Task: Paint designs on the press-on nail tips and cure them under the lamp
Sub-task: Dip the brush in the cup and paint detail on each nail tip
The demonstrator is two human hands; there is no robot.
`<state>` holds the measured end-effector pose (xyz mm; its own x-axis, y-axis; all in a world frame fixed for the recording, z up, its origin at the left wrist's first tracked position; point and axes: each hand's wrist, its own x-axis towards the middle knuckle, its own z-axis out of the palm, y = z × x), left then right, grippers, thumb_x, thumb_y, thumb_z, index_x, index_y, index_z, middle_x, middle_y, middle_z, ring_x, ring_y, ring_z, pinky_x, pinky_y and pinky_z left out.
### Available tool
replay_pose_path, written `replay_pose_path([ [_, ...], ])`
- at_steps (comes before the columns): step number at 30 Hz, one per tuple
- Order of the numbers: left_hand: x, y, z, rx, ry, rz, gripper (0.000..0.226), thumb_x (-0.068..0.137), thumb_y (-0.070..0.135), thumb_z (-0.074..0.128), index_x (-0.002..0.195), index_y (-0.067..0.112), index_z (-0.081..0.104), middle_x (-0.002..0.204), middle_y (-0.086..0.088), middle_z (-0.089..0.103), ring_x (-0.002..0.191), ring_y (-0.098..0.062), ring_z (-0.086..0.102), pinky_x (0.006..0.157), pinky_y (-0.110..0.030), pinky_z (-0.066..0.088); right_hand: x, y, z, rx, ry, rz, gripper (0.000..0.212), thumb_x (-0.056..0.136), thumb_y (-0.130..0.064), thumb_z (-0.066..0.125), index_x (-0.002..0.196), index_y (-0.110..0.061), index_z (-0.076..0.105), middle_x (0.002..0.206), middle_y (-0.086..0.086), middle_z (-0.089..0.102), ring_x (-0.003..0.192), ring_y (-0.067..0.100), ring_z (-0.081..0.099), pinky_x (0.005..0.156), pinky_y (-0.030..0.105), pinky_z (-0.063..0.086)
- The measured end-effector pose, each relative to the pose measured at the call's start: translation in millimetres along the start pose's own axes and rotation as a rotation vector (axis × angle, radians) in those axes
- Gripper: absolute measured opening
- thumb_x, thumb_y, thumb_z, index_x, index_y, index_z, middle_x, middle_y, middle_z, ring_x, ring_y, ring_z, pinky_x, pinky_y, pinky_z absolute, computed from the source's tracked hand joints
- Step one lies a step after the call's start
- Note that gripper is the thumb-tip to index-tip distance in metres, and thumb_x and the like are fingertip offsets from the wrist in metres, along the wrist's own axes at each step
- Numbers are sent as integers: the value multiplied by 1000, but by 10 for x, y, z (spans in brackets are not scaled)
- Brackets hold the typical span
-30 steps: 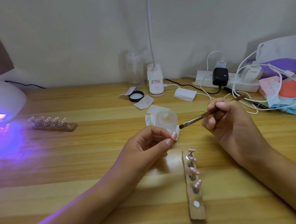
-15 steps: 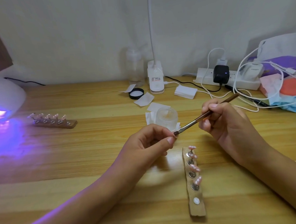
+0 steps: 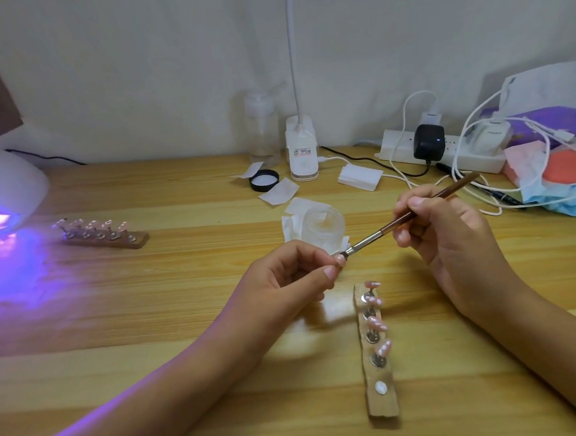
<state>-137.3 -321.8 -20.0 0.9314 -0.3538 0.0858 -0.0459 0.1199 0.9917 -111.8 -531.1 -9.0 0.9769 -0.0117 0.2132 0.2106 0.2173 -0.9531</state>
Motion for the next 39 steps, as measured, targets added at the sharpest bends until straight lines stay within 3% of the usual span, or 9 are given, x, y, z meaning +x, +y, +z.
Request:
replay_pose_path([
  [4, -4, -9, -9, 53, 10, -4, 23, 88, 11, 68, 76, 31, 71, 78, 16, 69, 68, 2, 57, 66, -10, 46, -1, -36, 9, 26, 57, 22, 30, 96, -23, 54, 74, -21, 74, 60, -2, 59, 57, 7, 56, 61, 17, 51],
  [7, 0, -3, -5, 70, 10, -3, 20, 87, 14, 70, 77, 31, 71, 78, 16, 68, 70, 3, 57, 66, -9, 45, -11, -68, 30, 94, 53, 58, 27, 85, -36, 59, 66, -22, 73, 54, -2, 57, 51, 6, 54, 60, 16, 51],
  [13, 4, -20, 2, 81, 14, -16, 7, 77, 25, 71, 77, 32, 71, 75, 13, 63, 71, -2, 54, 67, -11, 44, -47, -64, 85, 8, -6, 56, 29, 74, -48, 64, 64, -23, 74, 51, 2, 61, 49, 9, 57, 54, 17, 50],
  [23, -2, -22, -4, 85, -7, -13, 5, 77, 24, 70, 78, 29, 71, 83, 4, 66, 78, -11, 52, 70, -15, 44, -16, -58, 48, 6, 119, 77, 28, 77, -46, 65, 67, -20, 71, 54, 1, 64, 51, 8, 58, 56, 17, 52],
  [30, -7, -11, 1, 112, 1, -33, 3, 76, 28, 70, 77, 31, 70, 82, 1, 64, 76, -14, 49, 68, -19, 41, -40, -56, 89, -17, 32, 75, 31, 73, -48, 66, 63, -19, 72, 53, 5, 63, 47, 9, 57, 52, 17, 50],
  [34, -17, 2, 8, 115, 3, -23, 3, 76, 26, 70, 78, 29, 70, 92, -16, 67, 84, -17, 53, 74, -24, 42, -30, -53, 59, -24, 118, 22, 29, 75, -45, 66, 74, -16, 68, 56, 4, 64, 53, 10, 60, 56, 18, 51],
  [39, -21, 25, 20, 85, 5, -2, 10, 80, 25, 75, 76, 31, 69, 69, 17, 60, 66, 1, 49, 63, -7, 40, -7, -53, 40, 67, 117, 27, 29, 89, -34, 57, 68, -23, 74, 57, -2, 61, 55, 5, 58, 60, 16, 52],
])
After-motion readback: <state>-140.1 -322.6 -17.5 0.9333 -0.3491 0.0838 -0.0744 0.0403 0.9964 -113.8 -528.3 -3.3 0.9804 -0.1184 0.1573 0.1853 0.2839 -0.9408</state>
